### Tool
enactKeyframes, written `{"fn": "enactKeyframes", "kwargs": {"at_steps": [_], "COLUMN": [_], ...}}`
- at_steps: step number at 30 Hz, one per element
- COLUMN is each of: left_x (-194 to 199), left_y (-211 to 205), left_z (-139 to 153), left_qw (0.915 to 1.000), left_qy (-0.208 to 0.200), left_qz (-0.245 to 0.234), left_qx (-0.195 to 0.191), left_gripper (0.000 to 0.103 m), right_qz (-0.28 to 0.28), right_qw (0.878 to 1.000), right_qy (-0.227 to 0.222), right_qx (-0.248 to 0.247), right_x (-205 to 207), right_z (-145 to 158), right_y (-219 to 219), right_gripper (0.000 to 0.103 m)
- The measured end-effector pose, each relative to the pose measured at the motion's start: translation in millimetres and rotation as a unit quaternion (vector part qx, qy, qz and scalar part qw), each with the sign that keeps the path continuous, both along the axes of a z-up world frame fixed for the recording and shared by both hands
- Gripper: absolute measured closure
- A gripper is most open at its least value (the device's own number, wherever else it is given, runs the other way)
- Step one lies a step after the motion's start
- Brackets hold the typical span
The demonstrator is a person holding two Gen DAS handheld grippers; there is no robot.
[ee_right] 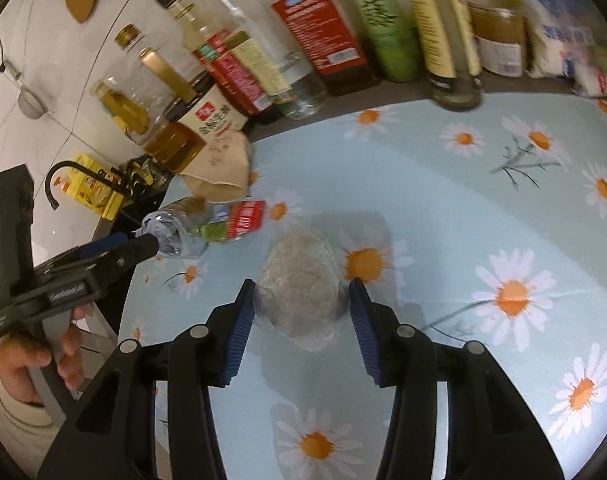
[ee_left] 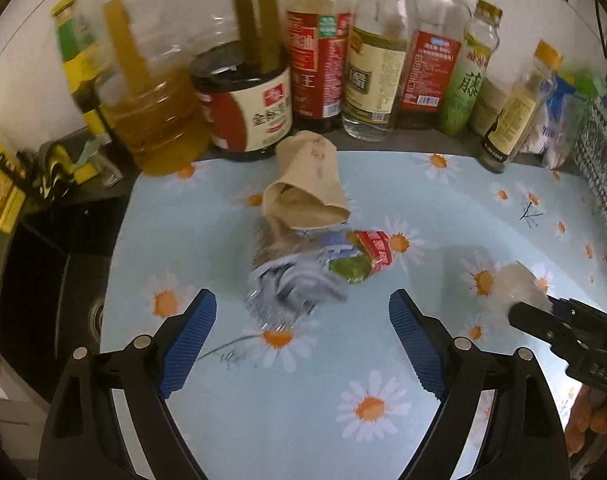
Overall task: Collect trash
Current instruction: 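Grasp the foil-wrapped roll with the left gripper while the right gripper grasps the white plastic bag, then carry the foil roll and white plastic bag down over the black bin with both grippers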
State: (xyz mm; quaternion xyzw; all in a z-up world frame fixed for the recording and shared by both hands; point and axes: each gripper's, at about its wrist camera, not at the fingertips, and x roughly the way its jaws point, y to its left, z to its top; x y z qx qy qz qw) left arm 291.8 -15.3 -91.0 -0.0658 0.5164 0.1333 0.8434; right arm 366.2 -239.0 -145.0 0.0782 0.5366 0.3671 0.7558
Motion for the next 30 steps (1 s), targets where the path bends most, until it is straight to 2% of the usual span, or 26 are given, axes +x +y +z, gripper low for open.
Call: {"fn": "enactKeyframes", "kwargs": {"at_steps": [5,10,15,16,18,19,20,24,30], "left_x": [15,24,28,29,30,30,30,22,4], "left_y": [0,5,14,14,15,16,18,20,25], "left_z": [-10,-22,-29,-29,-29,-30,-31,-28,-22], "left_qw": [0.9995,0.9989,0.9989,0.999,0.999,0.999,0.9991,0.9995,0.9997], "left_qy": [0.014,0.03,0.037,0.035,0.035,0.035,0.034,0.024,0.011], "left_qz": [0.008,0.013,0.023,0.022,0.019,0.02,0.019,0.02,0.02], "left_qx": [0.026,0.034,0.015,0.016,0.019,0.018,0.015,0.008,-0.005], "left_gripper": [0.017,0.017,0.019,0.023,0.035,0.036,0.041,0.046,0.048], "right_qz": [-0.011,-0.014,-0.02,-0.02,-0.019,-0.019,-0.019,-0.019,-0.013], "right_qw": [1.0,1.0,0.999,0.999,0.999,1.0,1.0,1.0,1.0], "right_qy": [0.008,0.015,0.023,0.023,0.023,0.022,0.021,0.019,0.011], "right_qx": [0.003,0.005,0.011,0.011,0.011,0.011,0.011,0.011,0.004], "right_x": [2,6,8,8,9,8,8,5,-5], "right_z": [-6,-13,-19,-18,-18,-18,-17,-14,-8], "right_y": [-13,-21,-27,-28,-28,-28,-28,-27,-22], "right_gripper": [0.055,0.055,0.055,0.055,0.055,0.055,0.055,0.055,0.055]}}
